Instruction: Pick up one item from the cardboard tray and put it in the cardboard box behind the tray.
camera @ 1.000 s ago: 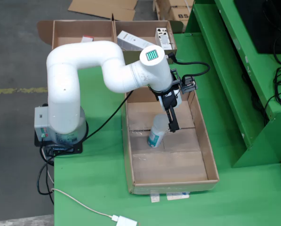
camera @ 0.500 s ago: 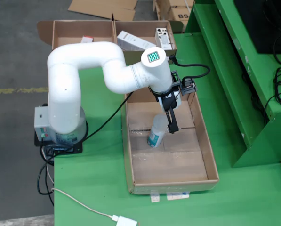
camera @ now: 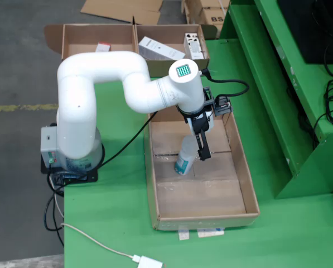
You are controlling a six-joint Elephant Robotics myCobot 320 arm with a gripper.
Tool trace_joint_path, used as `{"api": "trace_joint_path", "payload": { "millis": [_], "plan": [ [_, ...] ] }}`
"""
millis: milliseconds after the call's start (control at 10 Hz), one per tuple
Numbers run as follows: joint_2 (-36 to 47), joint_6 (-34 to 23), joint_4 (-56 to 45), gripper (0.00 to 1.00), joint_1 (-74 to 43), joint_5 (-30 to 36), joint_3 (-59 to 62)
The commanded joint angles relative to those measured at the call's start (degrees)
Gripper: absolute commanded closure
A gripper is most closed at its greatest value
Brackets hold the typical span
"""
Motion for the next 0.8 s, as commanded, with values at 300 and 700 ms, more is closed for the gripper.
{"api": "trace_joint_path", "payload": {
  "millis": [300,700],
  "plan": [
    [-1.85,-0.47,1.56,0.0,-0.56,0.22,2.23],
    [-4.41,-0.95,2.16,0.0,-1.41,1.07,3.58]
  ]
}}
